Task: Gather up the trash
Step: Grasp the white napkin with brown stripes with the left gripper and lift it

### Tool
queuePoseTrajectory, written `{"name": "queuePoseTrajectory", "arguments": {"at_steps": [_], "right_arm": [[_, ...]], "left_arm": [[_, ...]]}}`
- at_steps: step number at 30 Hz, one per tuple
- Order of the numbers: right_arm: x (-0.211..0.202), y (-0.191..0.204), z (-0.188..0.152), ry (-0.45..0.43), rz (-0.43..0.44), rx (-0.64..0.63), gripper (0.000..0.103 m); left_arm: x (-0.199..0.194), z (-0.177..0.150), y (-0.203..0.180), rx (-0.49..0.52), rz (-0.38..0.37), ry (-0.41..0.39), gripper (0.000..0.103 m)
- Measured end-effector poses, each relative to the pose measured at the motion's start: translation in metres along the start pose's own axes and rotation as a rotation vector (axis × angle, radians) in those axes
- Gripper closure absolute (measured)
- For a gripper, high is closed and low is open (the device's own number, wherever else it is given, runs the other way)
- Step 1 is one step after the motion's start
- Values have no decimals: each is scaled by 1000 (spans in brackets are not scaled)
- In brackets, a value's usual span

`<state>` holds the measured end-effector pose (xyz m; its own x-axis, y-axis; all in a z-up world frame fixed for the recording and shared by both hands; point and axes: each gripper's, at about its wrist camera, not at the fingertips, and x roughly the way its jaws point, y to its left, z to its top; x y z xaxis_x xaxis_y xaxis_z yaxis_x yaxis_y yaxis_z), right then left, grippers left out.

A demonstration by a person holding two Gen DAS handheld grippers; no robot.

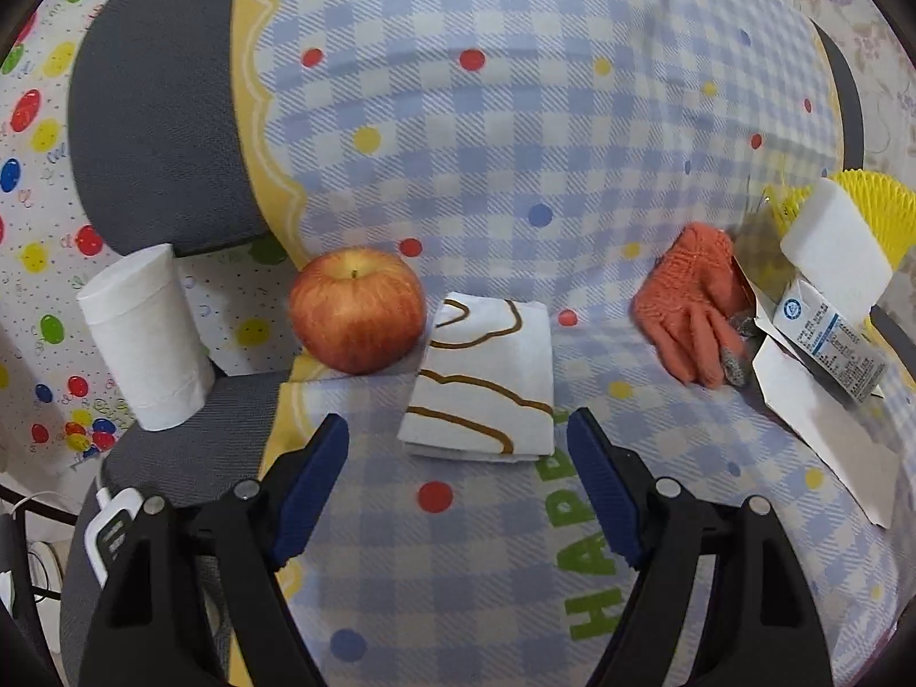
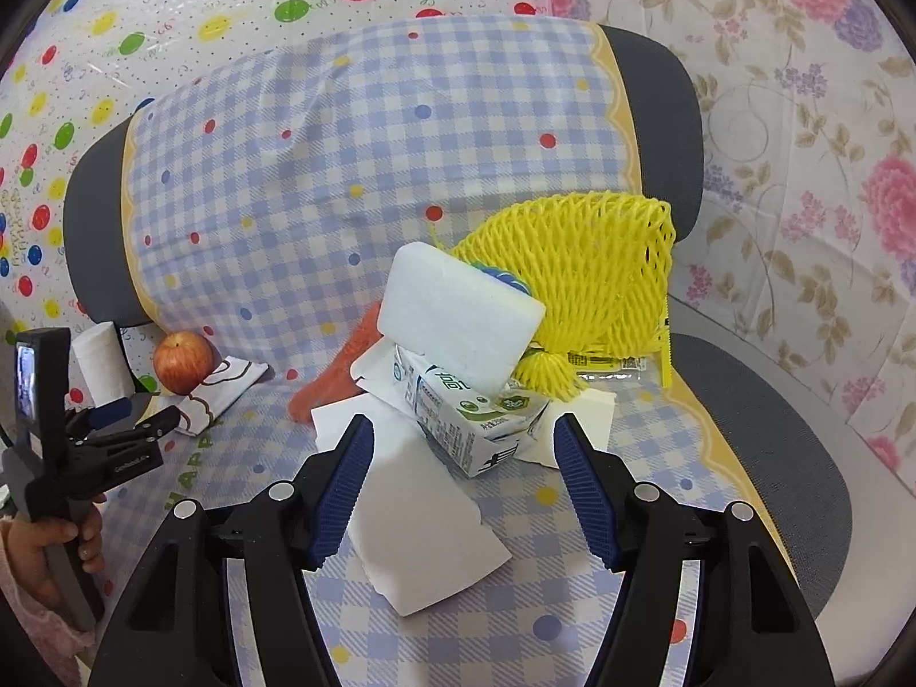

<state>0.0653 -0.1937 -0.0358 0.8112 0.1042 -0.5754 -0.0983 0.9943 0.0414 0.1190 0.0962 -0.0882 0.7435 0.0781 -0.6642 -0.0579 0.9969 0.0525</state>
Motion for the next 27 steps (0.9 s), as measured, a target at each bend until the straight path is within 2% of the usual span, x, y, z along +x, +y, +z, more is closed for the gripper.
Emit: {"name": "queuePoseTrajectory", "arguments": {"at_steps": [3, 7, 13, 15, 16, 17, 20, 23, 27], "right_arm": [[5, -3, 0, 9, -2, 8, 37], [7, -5, -1, 14, -5, 16, 37], [6, -10, -2, 15, -6, 27, 37], [4, -12, -4, 16, -8, 31, 37], [3, -13, -6, 18, -11, 34, 37], [1, -14, -8, 20, -14, 37, 37], [-4, -20, -13, 29, -22, 55, 37], [-15, -26, -19, 38, -37, 82, 37], [-39, -30, -25, 35, -67, 83, 37]], "left_arm": [[9, 5, 0, 0, -1, 17, 26], [29, 10, 2, -17, -5, 83, 27], [49, 8, 1, -23, -72, 189, 37], [48, 8, 3, -28, -99, 188, 43], [47, 8, 1, -22, -112, 186, 53], [47, 8, -2, -7, -112, 182, 58], [40, 8, -20, 86, -84, 153, 80], [23, 8, -30, 122, -67, 97, 88], [-14, 9, -42, 112, -114, 16, 88]]}}
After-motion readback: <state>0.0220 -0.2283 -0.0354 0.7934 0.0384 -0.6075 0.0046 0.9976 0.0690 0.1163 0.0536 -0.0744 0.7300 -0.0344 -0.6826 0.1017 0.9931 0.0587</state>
